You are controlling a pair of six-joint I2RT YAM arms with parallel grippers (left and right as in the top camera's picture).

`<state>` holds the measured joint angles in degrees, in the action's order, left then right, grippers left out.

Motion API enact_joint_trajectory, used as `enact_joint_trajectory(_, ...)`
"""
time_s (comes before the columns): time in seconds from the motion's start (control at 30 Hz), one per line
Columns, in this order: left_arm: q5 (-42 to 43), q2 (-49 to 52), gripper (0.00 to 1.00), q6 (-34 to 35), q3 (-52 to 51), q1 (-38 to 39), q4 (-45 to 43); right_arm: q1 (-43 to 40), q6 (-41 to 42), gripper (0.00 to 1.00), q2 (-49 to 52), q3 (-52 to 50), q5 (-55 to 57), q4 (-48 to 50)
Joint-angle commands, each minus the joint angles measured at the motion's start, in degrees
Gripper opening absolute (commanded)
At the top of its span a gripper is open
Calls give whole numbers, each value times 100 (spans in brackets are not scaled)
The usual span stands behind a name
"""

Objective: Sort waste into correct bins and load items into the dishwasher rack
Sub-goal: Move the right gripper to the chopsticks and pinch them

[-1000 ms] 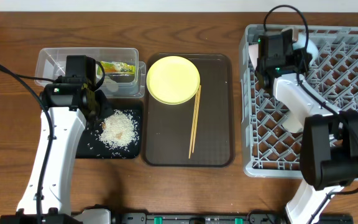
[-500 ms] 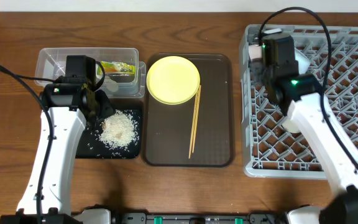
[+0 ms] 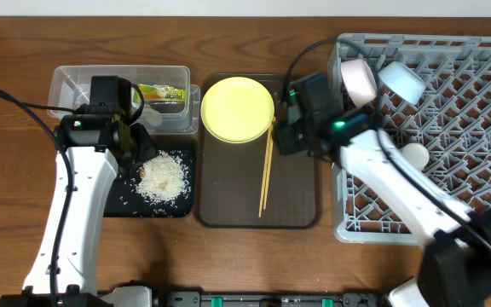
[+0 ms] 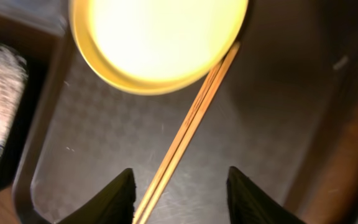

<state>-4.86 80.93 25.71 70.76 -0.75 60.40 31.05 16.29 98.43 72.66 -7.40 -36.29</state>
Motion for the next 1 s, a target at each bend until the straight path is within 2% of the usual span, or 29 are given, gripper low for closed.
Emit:
enact_joint_trajectory(0.0,-11,-44,64,31,33,-24,22,216,761,42,393,-68,297,-35)
enact_joint_trajectory(0.33,-11,-44,64,33,33,-24,22,448,1390,36,1233,-68,595,-37)
enact_joint_trajectory(0.97,-11,-44,64,33,33,-24,22,782,1803,37,1381,-68,1213,2)
